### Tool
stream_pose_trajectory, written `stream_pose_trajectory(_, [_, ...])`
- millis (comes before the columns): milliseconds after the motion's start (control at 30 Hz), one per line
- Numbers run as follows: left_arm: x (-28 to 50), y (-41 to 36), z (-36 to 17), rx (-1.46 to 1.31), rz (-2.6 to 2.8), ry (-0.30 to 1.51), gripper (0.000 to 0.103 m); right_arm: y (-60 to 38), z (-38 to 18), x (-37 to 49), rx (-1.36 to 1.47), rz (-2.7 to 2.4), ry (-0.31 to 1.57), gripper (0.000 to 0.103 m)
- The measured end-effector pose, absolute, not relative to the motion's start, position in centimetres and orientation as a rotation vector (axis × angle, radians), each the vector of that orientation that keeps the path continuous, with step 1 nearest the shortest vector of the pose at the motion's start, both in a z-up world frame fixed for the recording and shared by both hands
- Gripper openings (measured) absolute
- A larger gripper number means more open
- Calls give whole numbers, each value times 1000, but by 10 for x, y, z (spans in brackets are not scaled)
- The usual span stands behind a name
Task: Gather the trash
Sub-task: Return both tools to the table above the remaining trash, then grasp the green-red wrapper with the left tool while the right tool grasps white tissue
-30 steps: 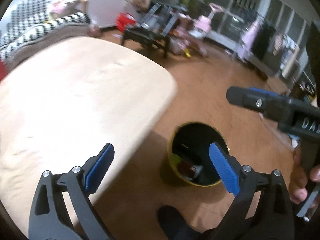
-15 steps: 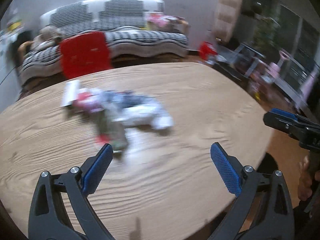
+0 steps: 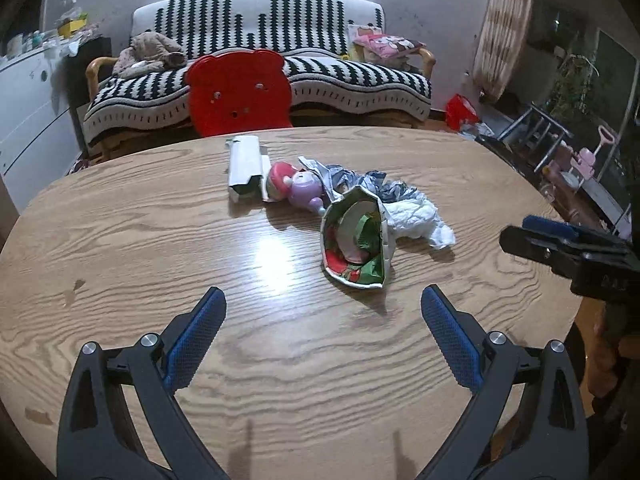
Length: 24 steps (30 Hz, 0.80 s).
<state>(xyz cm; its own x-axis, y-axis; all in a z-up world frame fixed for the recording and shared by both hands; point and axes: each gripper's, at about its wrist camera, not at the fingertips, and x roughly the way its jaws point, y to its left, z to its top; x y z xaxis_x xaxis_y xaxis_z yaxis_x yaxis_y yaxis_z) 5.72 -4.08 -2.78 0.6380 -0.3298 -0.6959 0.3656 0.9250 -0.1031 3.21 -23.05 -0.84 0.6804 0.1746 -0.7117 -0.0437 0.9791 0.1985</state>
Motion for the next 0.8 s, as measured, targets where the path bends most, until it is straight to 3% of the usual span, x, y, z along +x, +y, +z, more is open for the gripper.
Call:
stream_pose_trajectory(267, [96,-78,-57,65,-412,817,95,-234,-30,77,199,101,864,72])
stream_pose_trajectory(667, [138,-101,-81,65,-400,859,95,-229,-67,127,143,96,937,59])
stream_pose_trajectory(733, [140,-102,-83,56,-398,864,94,-223,-69,130,111,96,942,52])
stream_pose_trajectory(800, [140,-104,-83,56,-405,870,81,-219,-70,132,88,90,949,35])
